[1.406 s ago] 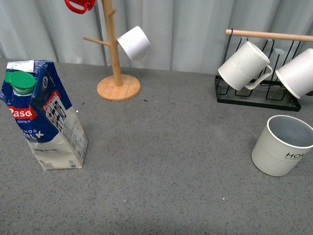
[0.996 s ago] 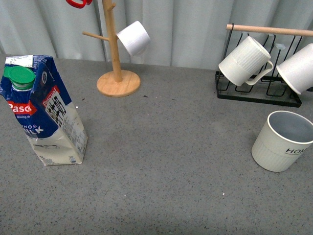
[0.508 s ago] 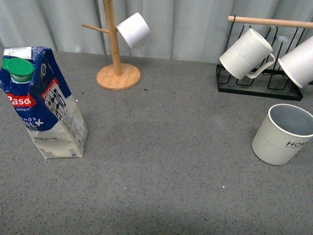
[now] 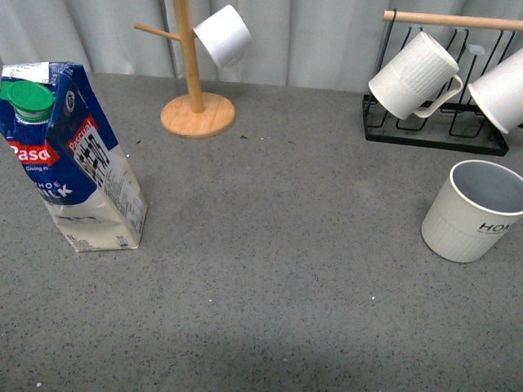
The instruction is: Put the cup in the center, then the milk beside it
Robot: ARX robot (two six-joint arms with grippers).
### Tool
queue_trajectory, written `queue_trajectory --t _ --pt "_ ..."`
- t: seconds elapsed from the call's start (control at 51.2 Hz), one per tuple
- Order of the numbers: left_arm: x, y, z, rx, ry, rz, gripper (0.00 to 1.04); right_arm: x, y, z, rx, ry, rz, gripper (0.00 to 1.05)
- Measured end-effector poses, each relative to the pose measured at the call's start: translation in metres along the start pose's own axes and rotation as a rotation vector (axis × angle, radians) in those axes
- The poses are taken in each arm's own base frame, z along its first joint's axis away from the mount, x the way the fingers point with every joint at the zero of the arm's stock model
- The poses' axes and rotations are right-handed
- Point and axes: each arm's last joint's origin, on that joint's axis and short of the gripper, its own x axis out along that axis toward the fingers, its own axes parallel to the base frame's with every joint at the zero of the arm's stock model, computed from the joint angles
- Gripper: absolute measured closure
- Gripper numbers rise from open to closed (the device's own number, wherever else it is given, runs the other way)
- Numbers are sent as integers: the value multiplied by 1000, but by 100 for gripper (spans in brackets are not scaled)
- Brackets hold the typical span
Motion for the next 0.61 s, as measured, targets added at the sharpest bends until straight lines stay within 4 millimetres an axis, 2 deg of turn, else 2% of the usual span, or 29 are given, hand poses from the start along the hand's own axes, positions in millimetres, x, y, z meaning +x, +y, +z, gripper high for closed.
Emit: queue_trajectory --t 0.137,0.273,0.469,0.605 --pt "0 0 0 0 0 0 7 22 -1 11 33 56 14 9" --pt "0 0 0 0 0 0 7 64 -2 19 72 215 -33 9" --pt "0 0 0 0 0 0 7 133 -7 18 231 451 -42 9" --pt "0 0 0 0 0 0 7 165 -6 16 330 528 -60 9"
